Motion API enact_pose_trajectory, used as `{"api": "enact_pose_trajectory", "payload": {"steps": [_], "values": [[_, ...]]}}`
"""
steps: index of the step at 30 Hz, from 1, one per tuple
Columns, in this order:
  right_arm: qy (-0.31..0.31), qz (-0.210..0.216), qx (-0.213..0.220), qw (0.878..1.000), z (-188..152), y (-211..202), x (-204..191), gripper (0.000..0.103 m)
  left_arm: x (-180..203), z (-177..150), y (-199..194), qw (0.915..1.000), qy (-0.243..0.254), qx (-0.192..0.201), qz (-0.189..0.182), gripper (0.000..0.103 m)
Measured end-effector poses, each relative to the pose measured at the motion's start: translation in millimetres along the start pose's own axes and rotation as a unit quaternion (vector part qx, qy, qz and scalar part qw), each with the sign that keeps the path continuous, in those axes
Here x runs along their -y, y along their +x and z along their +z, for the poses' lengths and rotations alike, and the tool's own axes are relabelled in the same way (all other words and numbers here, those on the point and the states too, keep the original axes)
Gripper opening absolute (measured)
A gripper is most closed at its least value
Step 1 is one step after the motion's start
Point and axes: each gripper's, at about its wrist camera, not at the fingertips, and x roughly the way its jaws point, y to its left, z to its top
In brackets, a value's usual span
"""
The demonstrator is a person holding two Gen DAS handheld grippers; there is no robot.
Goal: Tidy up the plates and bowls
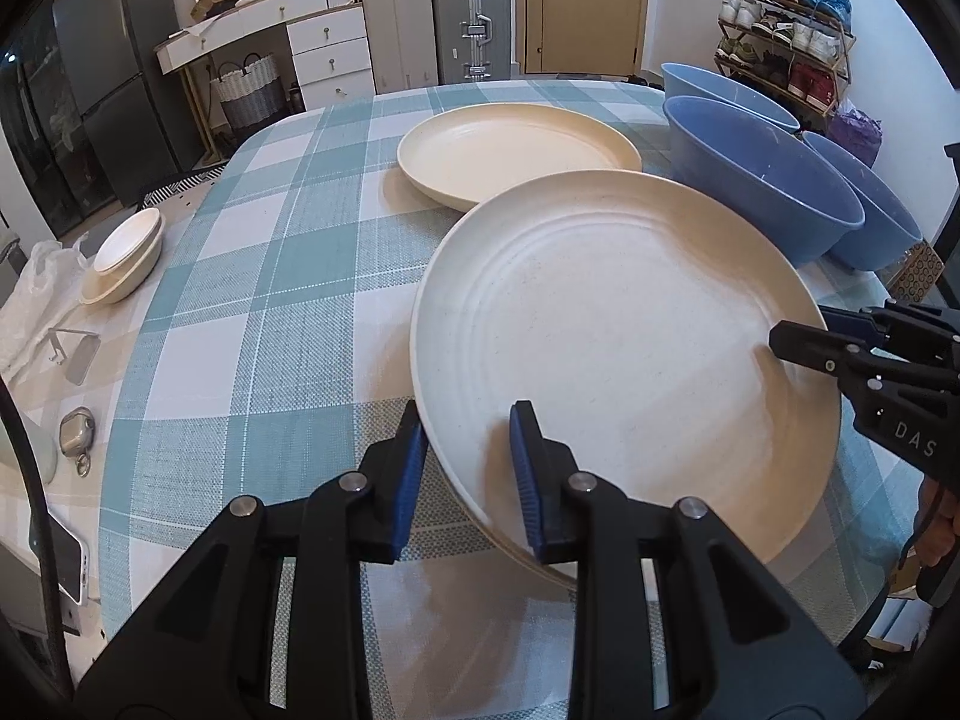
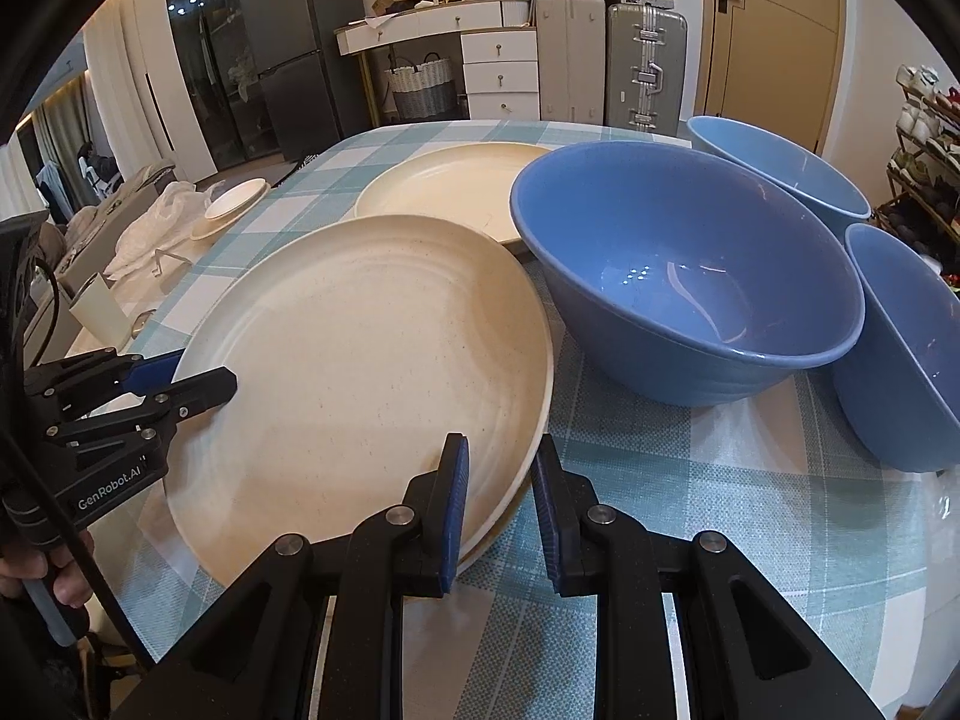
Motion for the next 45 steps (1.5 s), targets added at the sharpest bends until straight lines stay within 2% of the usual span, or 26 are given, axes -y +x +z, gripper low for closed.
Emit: {"api": "enact_pose_trajectory", "payload": {"steps": [15,21,24,25,29,30,31,33,35,37,41,45], "values": [[-0.019,-0.028,0.002,0.999,0,5,-10,0.025,1,-2,3,1.0,0.003,-0.003,0.002,0.028],[-0.023,-0.021,-0.002,1.0,-2,5,-9,0.029,-2,-3,7,0.9998,-0.008,-0.016,-0.004,0.032],[-0.027,-0.017,0.005,0.999,-1,2,-10,0.04,-4,-3,6,0.9998,-0.011,-0.014,-0.008,0.034],[-0.028,-0.015,0.007,0.999,-1,0,-9,0.047,-5,-3,6,0.9998,-0.013,-0.014,-0.01,0.035],[-0.029,-0.009,0.012,0.999,1,-4,-10,0.056,-7,-2,3,0.9995,-0.019,-0.015,-0.019,0.038],[-0.028,-0.007,0.014,0.999,1,-5,-10,0.06,-7,-2,2,0.9994,-0.022,-0.014,-0.022,0.042],[-0.027,-0.003,0.016,1.0,2,-7,-10,0.068,-7,-1,-1,0.9994,-0.023,-0.012,-0.023,0.046],[-0.024,0.008,0.023,0.999,3,-12,-9,0.076,-7,1,-6,0.9995,-0.022,-0.003,-0.024,0.067],[-0.025,0.009,0.031,0.999,4,-17,-10,0.086,-6,4,-12,0.9994,-0.022,0.009,-0.026,0.074],[-0.029,0.001,0.04,0.999,6,-23,-10,0.09,-7,7,-18,0.9991,-0.025,0.013,-0.032,0.075],[-0.037,0.017,0.061,0.997,12,-38,-12,0.101,-11,14,-26,0.9986,-0.032,0.023,-0.035,0.078],[-0.049,0.022,0.078,0.996,21,-54,-14,0.102,-17,24,-34,0.9976,-0.038,0.036,-0.045,0.081]]}}
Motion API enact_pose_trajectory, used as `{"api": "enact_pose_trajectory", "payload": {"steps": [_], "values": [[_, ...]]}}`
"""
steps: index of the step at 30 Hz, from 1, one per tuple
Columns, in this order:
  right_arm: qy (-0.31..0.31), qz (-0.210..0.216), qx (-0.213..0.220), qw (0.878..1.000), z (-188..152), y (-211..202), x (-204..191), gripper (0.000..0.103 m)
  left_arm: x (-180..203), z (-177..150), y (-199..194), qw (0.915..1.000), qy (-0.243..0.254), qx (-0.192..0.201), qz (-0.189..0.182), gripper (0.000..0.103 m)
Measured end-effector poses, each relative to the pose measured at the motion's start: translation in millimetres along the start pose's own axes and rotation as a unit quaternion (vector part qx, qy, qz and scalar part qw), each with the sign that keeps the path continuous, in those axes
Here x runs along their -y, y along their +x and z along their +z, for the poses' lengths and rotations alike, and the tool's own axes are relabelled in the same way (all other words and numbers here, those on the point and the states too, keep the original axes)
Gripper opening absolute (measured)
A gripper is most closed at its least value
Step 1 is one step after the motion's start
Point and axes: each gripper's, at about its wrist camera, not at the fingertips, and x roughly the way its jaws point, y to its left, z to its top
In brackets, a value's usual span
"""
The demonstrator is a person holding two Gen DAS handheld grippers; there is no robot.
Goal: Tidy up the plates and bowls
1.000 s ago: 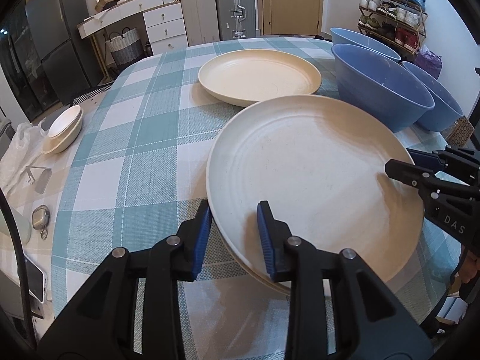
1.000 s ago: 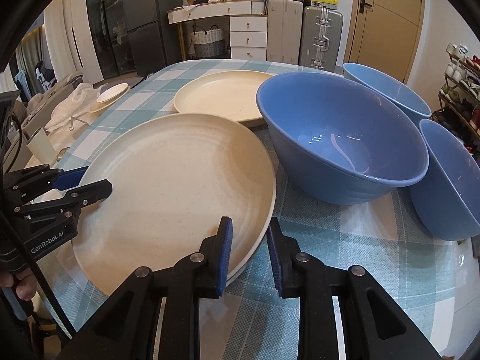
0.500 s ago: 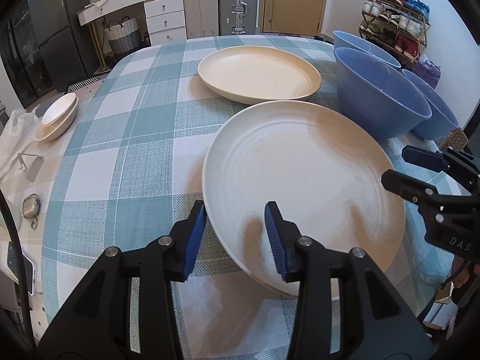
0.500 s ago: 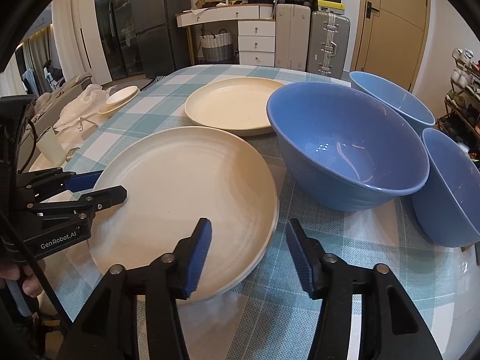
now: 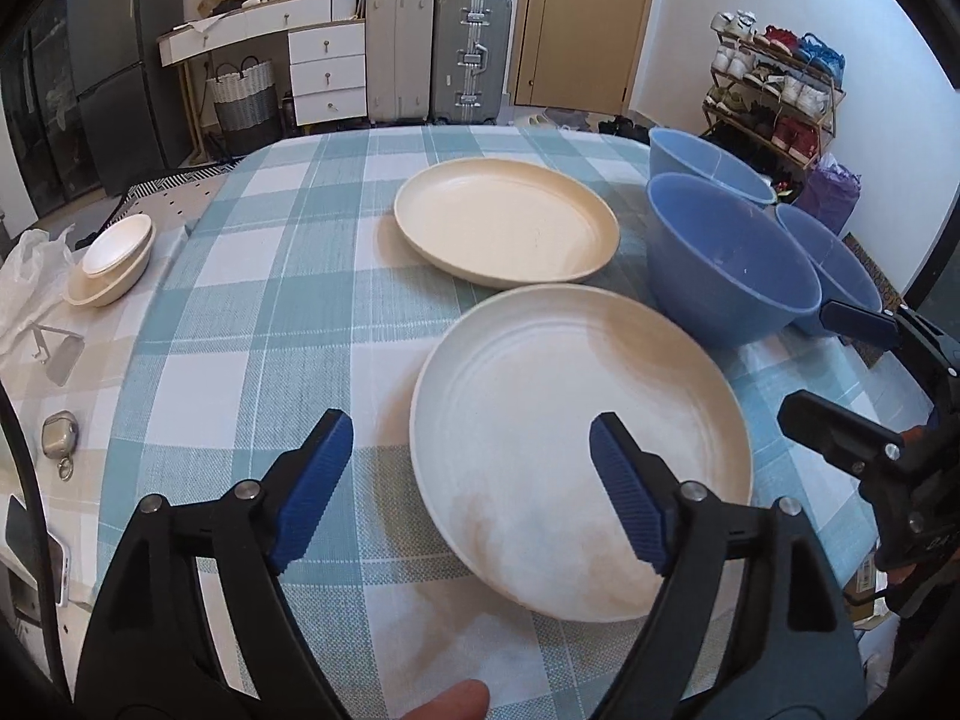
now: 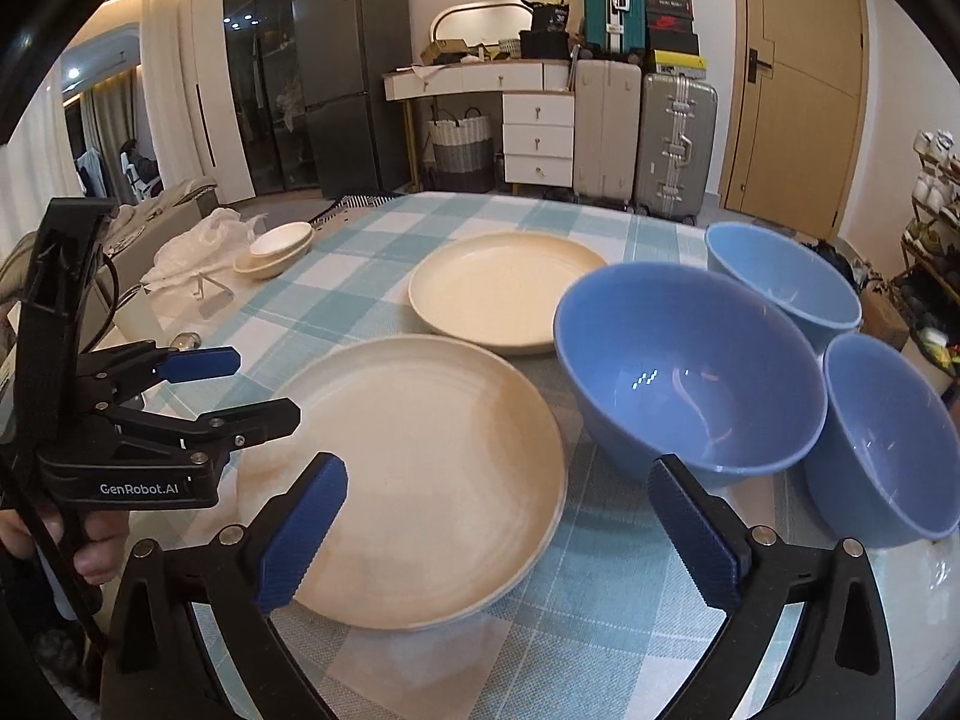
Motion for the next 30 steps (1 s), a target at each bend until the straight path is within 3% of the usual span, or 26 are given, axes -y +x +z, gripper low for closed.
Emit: {"api": "enact_pose_trajectory", "payload": {"steps": [4,6,16,30], "values": [[0.001,0.008,0.008,1.0,15,-9,6,0.102,-3,15,-8,0.9999,-0.002,0.015,0.002,0.085],[0.004,0.009,0.012,1.0,23,-11,10,0.102,-5,22,-12,0.9997,-0.004,0.023,0.003,0.102],[0.003,0.012,0.027,1.0,67,-20,24,0.102,-15,58,-27,0.9983,-0.012,0.056,0.012,0.101],[0.006,0.028,0.043,0.999,127,-24,47,0.102,-22,102,-23,0.9975,-0.021,0.061,0.028,0.101]]}}
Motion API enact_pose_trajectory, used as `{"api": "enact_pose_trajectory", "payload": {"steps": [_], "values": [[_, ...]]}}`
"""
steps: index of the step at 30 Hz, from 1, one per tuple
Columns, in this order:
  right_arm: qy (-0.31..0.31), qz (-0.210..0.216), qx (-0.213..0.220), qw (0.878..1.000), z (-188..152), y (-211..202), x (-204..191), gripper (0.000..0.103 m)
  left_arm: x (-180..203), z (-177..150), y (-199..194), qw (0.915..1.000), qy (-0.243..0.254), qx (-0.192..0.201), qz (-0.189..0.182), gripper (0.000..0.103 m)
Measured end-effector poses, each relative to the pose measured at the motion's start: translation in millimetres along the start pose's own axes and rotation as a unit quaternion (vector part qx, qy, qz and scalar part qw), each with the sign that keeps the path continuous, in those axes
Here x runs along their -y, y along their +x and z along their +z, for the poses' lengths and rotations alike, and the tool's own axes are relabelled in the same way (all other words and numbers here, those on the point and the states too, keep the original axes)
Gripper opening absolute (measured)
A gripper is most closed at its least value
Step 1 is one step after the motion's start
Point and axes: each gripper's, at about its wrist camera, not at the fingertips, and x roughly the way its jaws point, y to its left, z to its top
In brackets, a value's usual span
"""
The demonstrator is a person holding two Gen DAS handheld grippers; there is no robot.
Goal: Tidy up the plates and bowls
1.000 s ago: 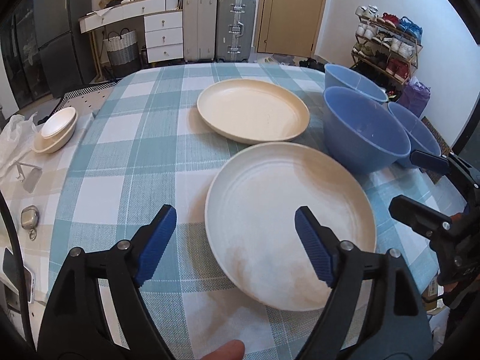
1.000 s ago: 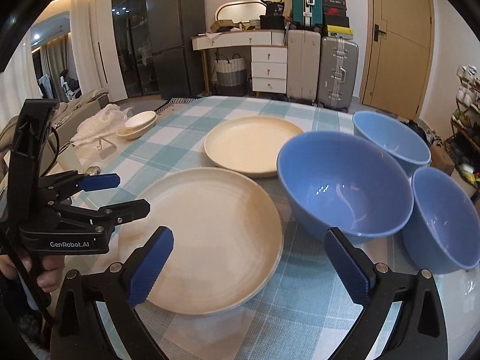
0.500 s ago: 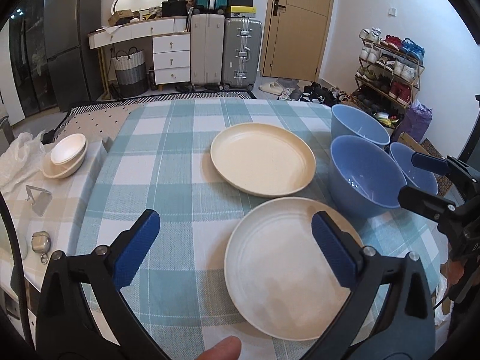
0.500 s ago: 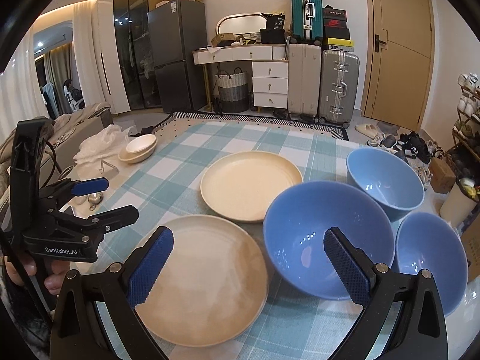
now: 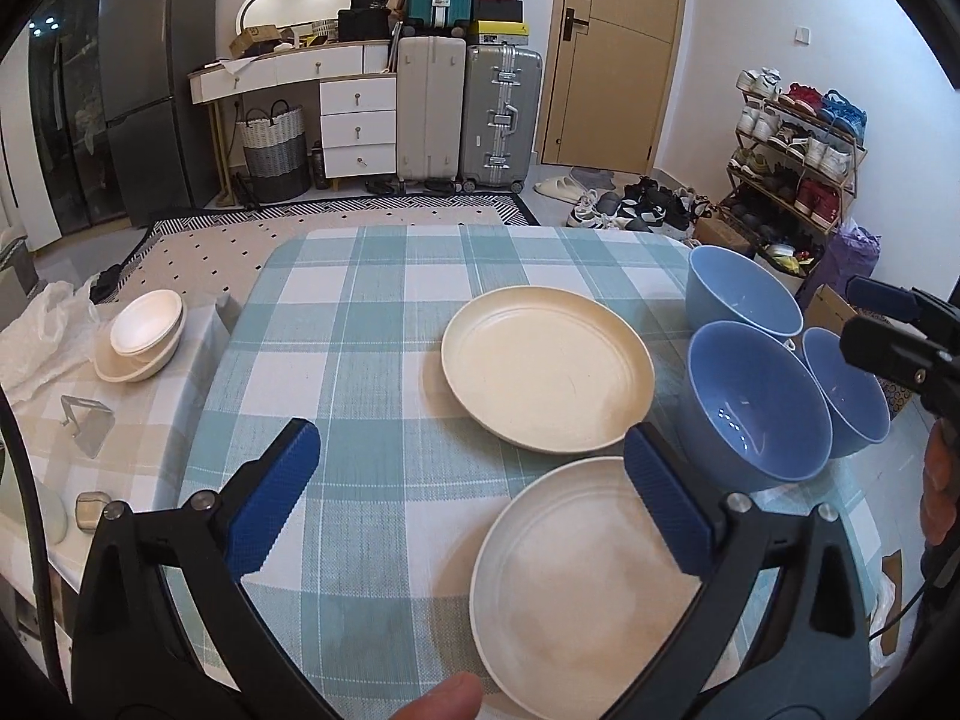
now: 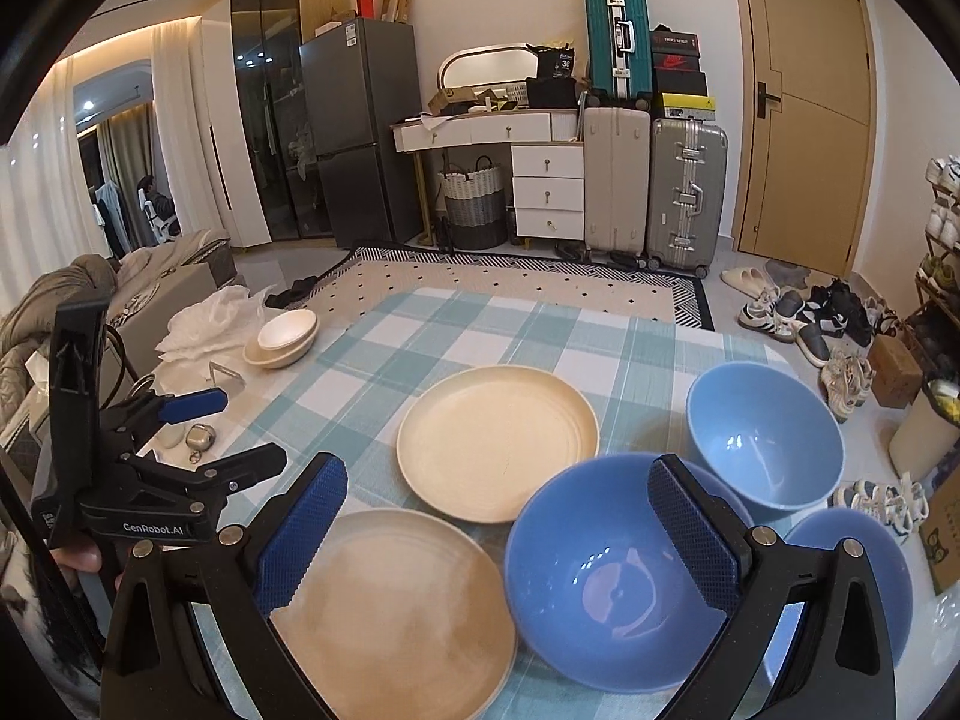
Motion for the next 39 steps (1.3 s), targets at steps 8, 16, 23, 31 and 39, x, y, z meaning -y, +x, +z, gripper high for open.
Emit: {"api": "enact_pose_trajectory", "payload": {"steps": [8,16,23,31,39], "values": [[-0.002,0.015,-0.002,1.0,31,9,11,0.102,-2,20,15,1.0,-0.001,-0.002,0.006,0.101],[-0.005,0.024,-0.017,1.0,54,36,16,0.102,-3,32,29,0.9999,-0.001,-0.01,0.009,0.101],[-0.003,0.024,-0.039,0.999,68,67,27,0.102,-9,41,51,0.9997,-0.005,-0.022,0.01,0.101],[-0.006,0.011,-0.084,0.996,75,112,43,0.102,-20,47,87,0.9988,-0.016,-0.045,0.014,0.101],[-0.011,0.014,-0.135,0.991,68,157,54,0.102,-24,46,126,0.9973,-0.018,-0.07,0.014,0.101]]}}
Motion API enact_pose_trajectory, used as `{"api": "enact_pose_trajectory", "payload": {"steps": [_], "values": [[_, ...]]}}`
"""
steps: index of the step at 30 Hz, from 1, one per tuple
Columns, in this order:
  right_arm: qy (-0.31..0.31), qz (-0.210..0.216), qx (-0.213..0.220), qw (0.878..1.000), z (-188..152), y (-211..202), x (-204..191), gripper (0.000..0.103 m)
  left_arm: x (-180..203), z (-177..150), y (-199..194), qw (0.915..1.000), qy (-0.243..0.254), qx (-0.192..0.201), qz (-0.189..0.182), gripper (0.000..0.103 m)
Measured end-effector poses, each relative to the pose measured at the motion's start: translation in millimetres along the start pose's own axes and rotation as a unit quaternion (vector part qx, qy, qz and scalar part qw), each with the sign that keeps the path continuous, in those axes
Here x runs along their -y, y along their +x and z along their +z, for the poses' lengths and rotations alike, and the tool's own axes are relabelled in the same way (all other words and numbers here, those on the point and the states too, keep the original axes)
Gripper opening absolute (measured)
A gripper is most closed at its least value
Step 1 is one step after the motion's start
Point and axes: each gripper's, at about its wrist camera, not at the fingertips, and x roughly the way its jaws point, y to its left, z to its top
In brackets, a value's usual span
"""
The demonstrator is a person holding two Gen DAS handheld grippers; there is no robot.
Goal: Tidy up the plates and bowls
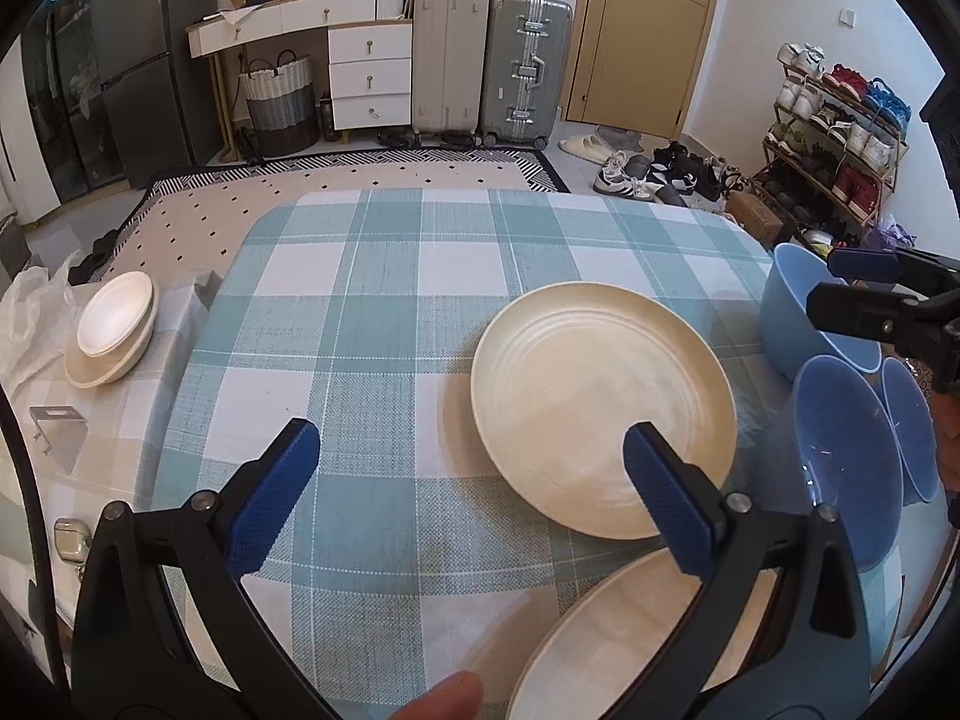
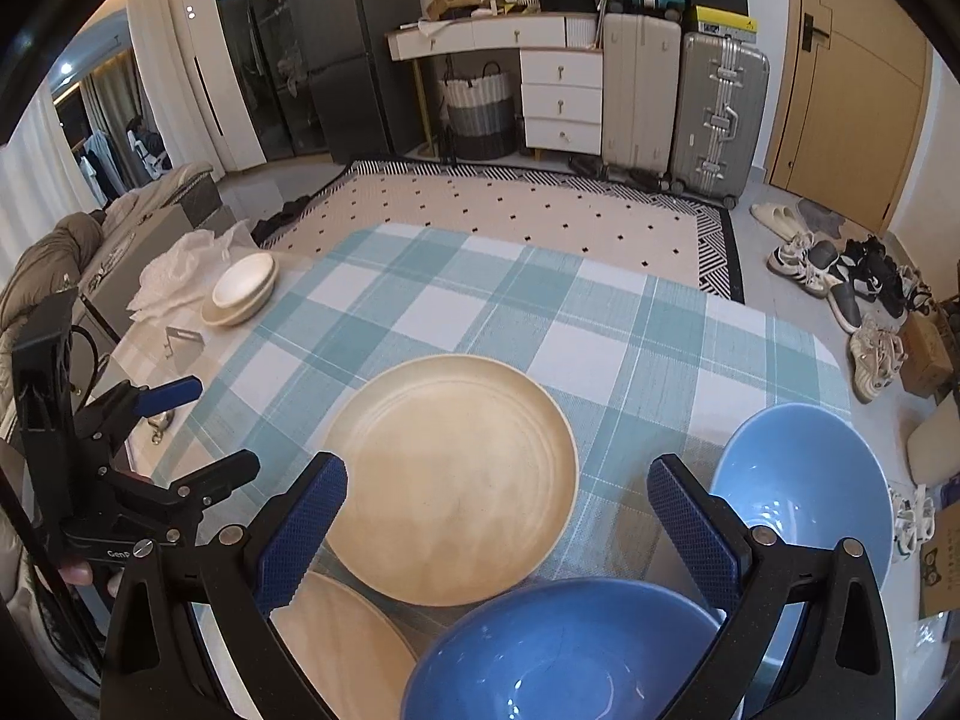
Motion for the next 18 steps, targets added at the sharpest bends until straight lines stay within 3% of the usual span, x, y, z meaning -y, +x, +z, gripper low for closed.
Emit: {"api": "enact_pose_trajectory", "payload": {"steps": [18], "values": [[0.004,0.001,-0.101,0.995,-3,80,21,0.101,-6,-2,64,0.9988,-0.006,-0.049,-0.008,0.101]]}}
